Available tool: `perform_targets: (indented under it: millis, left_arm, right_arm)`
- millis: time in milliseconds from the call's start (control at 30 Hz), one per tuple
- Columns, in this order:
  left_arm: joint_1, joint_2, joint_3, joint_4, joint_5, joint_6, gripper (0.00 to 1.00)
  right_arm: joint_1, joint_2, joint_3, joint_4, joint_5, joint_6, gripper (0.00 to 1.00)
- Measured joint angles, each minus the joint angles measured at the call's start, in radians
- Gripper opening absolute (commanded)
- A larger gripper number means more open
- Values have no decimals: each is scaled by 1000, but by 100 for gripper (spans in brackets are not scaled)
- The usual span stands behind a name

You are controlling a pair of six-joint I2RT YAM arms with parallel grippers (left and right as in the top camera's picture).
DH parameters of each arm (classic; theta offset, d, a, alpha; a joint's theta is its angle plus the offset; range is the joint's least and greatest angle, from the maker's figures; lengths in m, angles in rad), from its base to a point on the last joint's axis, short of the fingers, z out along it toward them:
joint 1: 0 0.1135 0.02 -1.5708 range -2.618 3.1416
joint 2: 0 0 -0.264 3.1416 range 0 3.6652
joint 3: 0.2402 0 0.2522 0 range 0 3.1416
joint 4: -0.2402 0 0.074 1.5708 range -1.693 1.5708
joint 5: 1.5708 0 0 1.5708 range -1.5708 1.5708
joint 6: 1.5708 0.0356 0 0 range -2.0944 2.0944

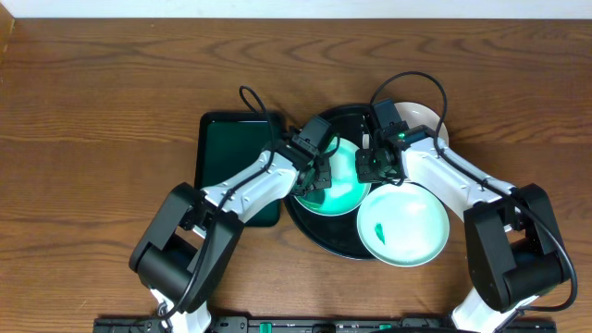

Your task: Clean dirty plates on tray and stack at the side

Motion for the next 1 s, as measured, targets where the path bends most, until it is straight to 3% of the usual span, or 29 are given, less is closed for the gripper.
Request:
perform_targets:
  millis: [700,867,1000]
  left_arm:
    - [7,-7,0,102,236,-3,7]
    - [8,-80,0,92,213,-4,7]
    - [8,-105,3,33,109,-4,8]
  right_arm:
    - [0,0,0,-3,20,0,1]
    - [0,0,0,-3,19,0,1]
    - [0,0,0,-2,18,0,1]
